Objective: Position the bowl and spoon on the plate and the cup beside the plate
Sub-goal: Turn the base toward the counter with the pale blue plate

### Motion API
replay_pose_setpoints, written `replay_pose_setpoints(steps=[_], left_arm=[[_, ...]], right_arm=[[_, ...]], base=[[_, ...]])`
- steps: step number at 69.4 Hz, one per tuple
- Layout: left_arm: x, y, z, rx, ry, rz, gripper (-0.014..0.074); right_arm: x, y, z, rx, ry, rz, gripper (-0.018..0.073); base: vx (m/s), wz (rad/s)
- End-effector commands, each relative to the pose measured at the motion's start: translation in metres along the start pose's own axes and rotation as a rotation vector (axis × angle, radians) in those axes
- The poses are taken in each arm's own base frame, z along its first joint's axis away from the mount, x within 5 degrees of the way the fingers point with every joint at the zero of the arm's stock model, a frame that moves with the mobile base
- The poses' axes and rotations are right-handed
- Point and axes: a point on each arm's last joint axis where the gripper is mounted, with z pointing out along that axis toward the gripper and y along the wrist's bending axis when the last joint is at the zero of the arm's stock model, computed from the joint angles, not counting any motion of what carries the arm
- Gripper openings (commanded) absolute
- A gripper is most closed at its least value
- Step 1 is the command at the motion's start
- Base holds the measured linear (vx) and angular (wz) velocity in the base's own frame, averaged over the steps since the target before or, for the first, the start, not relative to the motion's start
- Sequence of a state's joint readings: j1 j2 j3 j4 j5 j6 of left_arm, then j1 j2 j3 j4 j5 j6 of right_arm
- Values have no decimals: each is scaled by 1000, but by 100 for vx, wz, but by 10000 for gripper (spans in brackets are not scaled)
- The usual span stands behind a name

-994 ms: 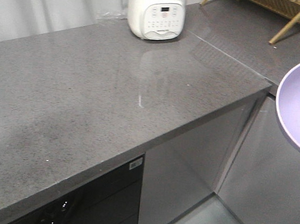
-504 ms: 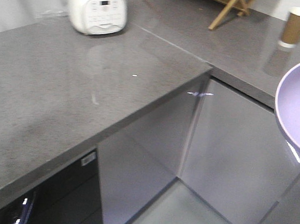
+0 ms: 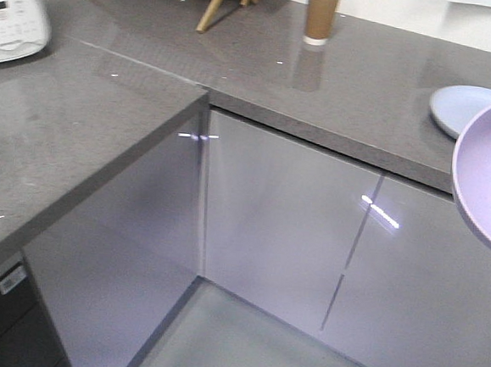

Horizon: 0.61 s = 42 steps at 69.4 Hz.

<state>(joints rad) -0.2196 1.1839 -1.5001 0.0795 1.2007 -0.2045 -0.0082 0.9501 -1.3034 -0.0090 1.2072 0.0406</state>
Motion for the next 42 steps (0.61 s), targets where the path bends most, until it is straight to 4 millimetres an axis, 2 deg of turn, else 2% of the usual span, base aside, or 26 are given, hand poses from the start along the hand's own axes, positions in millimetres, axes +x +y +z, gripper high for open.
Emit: replay_pose_setpoints(steps=[1,42], left_arm=[[-7,-1,-16,22,-104,1,-6],[-7,-1,-16,22,-104,1,-6]], right_arm=[[-9,-1,-10,2,-91,-5,-3],[-9,-1,-10,2,-91,-5,-3]], base=[[-1,-41],[3,-29]])
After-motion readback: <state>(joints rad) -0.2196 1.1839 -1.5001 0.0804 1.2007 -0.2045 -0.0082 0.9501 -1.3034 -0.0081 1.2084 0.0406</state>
